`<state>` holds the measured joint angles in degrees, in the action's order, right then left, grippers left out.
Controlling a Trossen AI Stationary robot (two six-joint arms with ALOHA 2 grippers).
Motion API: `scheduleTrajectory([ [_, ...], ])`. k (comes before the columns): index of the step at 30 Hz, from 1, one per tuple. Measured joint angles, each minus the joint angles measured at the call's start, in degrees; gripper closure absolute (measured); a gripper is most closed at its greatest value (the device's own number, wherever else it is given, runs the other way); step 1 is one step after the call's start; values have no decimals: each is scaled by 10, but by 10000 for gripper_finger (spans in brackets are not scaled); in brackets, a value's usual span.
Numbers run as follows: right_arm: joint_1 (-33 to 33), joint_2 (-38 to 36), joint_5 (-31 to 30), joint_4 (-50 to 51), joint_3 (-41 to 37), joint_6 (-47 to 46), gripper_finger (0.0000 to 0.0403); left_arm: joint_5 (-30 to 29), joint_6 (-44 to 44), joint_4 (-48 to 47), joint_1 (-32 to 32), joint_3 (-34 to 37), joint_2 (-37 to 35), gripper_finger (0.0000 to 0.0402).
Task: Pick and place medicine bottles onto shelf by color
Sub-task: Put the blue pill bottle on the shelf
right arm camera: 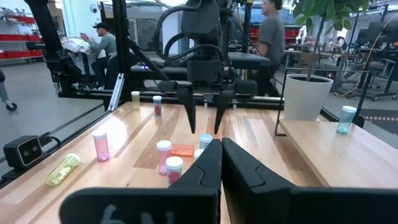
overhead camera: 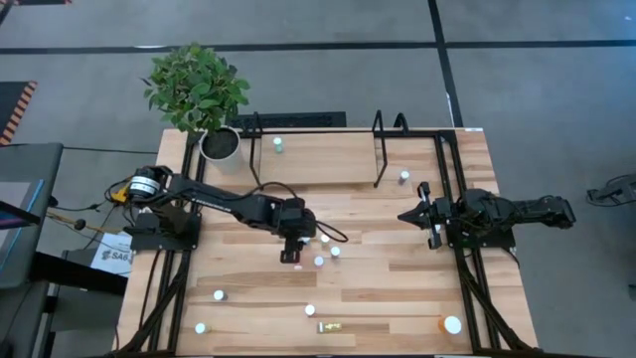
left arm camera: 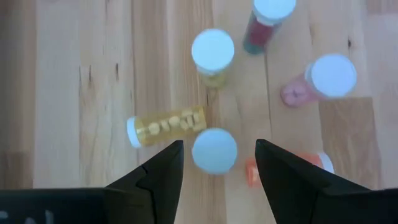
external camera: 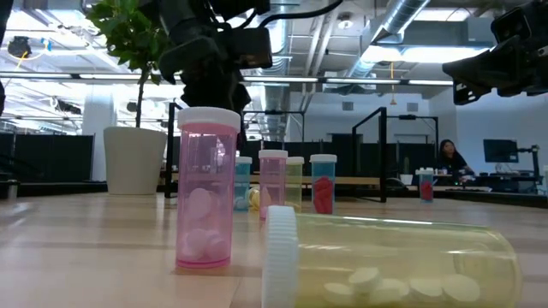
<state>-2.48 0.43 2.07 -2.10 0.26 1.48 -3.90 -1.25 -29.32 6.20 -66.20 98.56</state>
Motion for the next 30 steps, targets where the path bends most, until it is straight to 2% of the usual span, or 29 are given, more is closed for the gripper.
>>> scheduleTrajectory([
  [17, 0, 0, 0, 0, 0, 0, 377, 6, 21, 38, -21, 27, 0, 214],
  [24, 0, 0, 0, 0, 0, 0, 377, 34, 17, 45, -25, 27, 15, 214],
  [30, 0, -1, 0, 0, 0, 0, 377, 20, 17, 49, -25, 27, 20, 214],
])
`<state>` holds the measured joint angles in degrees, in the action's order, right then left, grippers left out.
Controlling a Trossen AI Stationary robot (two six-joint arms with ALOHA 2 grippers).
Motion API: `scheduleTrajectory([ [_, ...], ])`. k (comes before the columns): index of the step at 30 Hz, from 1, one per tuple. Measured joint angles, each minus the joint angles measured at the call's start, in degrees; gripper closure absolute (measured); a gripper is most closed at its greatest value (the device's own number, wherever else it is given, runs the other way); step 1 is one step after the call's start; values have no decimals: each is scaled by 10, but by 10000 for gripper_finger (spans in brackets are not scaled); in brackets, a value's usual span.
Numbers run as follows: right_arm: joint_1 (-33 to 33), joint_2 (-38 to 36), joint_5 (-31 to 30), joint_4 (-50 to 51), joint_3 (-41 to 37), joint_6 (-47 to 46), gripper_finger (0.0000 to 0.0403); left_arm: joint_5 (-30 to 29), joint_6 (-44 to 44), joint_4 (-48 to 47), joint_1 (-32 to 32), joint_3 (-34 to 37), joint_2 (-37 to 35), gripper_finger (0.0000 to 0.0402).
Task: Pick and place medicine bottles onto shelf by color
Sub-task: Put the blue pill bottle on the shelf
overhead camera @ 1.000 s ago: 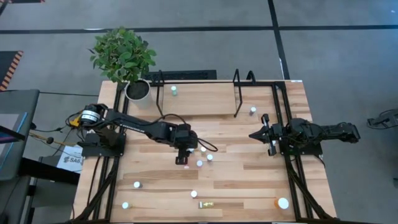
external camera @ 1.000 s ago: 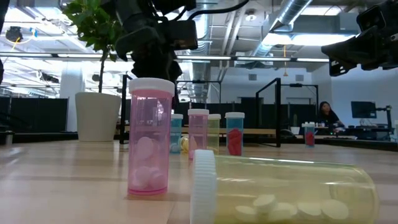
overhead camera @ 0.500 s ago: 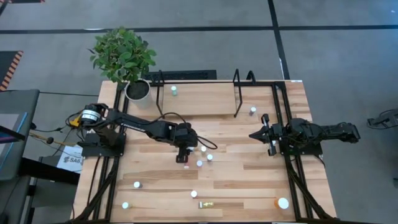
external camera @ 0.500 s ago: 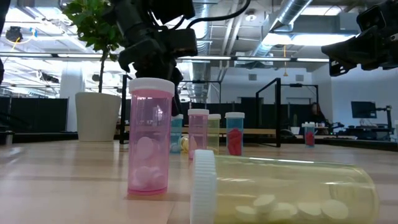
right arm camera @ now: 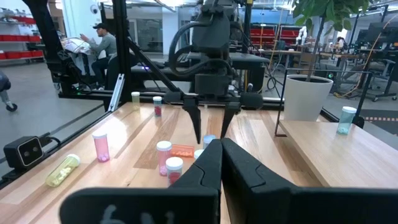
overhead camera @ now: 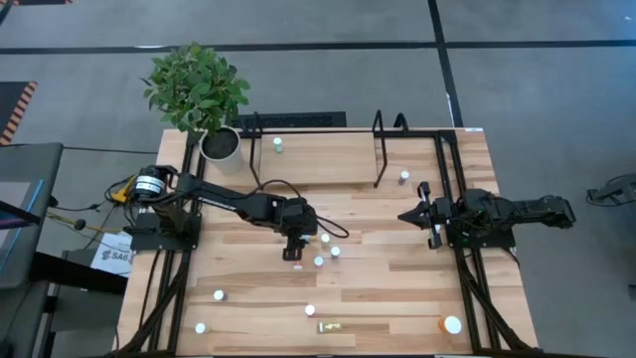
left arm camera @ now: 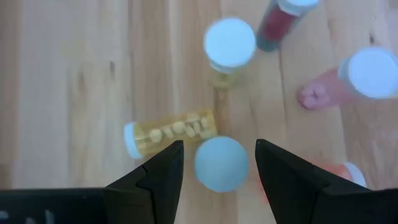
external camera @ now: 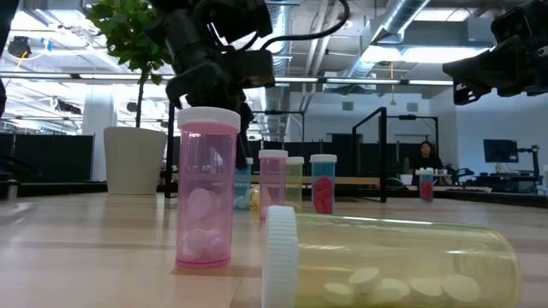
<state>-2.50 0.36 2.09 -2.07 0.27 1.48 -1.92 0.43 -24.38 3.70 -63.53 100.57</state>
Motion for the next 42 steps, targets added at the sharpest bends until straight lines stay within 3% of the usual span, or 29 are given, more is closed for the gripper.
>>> scheduleTrajectory([
  [17, 0, 0, 0, 0, 0, 0, 377, -15, 0, -1, 0, 0, 0, 217],
  [30, 0, 0, 0, 0, 0, 0, 377, -14, 0, -1, 0, 0, 0, 301],
  [42, 0, 0, 0, -1, 0, 0, 377, -14, -11, -33, 0, -34, 0, 293],
])
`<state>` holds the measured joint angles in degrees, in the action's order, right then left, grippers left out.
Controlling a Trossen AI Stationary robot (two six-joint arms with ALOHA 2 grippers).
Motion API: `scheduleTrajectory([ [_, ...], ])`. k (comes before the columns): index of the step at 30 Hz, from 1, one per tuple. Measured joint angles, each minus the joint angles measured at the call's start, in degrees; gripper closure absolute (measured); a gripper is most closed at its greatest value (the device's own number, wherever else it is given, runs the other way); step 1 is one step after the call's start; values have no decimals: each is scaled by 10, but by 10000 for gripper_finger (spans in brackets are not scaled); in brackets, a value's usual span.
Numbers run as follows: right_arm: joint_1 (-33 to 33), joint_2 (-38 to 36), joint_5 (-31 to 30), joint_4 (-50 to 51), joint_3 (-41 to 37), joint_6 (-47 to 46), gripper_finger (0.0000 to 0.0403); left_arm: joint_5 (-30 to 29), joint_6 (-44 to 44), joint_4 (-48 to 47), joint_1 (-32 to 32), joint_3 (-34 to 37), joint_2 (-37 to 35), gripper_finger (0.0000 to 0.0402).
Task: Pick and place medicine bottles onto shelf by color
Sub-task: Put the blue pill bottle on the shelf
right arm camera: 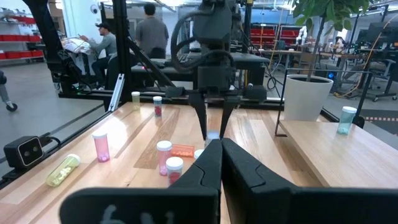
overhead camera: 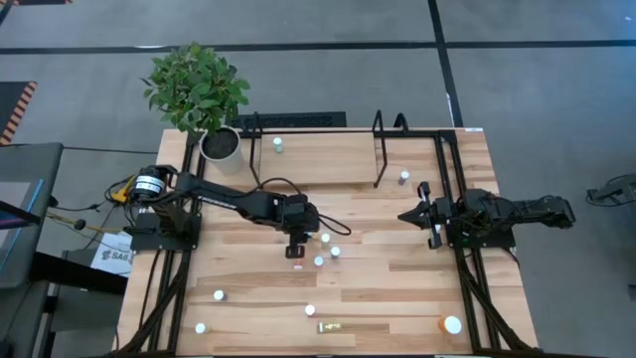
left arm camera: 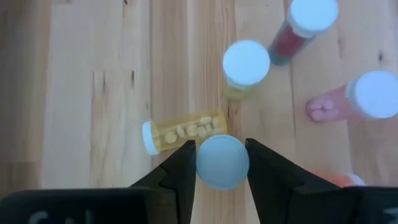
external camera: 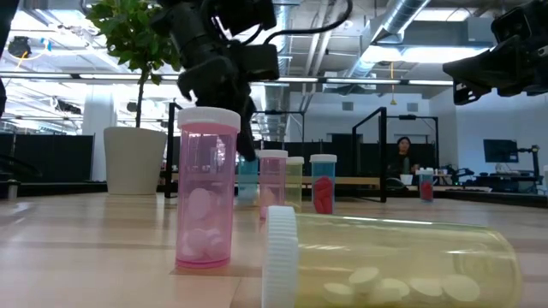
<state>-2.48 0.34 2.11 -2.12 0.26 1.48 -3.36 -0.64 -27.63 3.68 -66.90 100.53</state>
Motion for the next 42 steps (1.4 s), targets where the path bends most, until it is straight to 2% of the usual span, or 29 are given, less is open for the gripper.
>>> scheduleTrajectory([
  [10, 0, 0, 0, 0, 0, 0, 377, -24, 19, -134, -36, -109, 0, 293],
  [18, 0, 0, 0, 0, 0, 0, 377, -36, 30, -193, -127, -159, 0, 292],
  [20, 0, 0, 0, 0, 0, 0, 377, -27, 38, -193, -157, -159, 0, 292],
  [24, 0, 0, 0, 0, 0, 0, 377, 30, 43, -190, -212, -159, 0, 292],
  [35, 0, 0, 0, 0, 0, 0, 377, 6, 109, -173, -332, -159, 0, 292],
  [42, 0, 0, 0, 0, 0, 0, 377, 54, 157, -145, -395, -159, 0, 292],
])
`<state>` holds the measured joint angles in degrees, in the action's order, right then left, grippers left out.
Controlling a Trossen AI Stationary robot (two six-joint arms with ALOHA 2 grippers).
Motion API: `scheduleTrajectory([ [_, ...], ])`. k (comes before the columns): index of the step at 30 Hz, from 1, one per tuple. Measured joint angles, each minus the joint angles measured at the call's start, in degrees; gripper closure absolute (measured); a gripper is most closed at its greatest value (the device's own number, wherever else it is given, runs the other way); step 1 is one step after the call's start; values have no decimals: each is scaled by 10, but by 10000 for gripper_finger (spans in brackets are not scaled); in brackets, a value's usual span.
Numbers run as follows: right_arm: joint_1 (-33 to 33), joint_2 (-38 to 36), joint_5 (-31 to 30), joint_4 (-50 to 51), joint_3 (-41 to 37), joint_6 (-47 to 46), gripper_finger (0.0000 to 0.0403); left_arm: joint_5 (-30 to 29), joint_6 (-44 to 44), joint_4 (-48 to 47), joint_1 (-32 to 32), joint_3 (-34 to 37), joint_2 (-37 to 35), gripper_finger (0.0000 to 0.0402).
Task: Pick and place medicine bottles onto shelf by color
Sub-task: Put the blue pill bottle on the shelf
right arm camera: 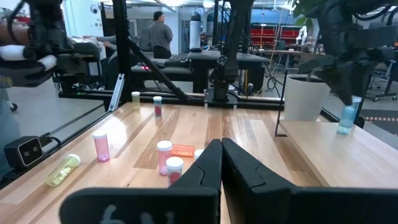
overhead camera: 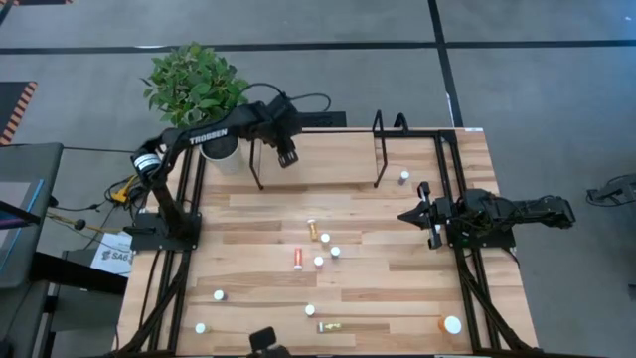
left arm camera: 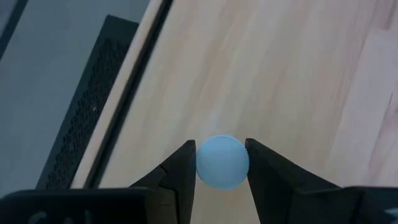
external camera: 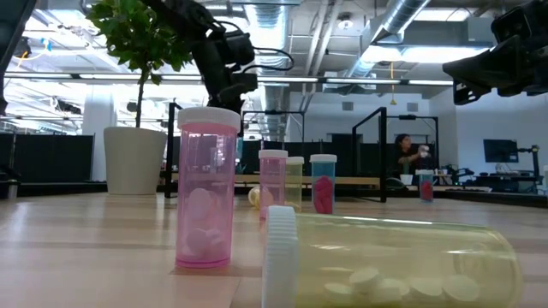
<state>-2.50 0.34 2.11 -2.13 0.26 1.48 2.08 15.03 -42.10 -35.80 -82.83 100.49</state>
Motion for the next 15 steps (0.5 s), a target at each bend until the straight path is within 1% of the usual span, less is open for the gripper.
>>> scheduleTrajectory([
  [3, 0, 0, 0, 0, 0, 0, 377, 17, 3, 8, -13, 0, 0, 292],
  [15, 0, 0, 0, 0, 0, 0, 377, 22, 5, 48, -22, 0, 0, 287],
])
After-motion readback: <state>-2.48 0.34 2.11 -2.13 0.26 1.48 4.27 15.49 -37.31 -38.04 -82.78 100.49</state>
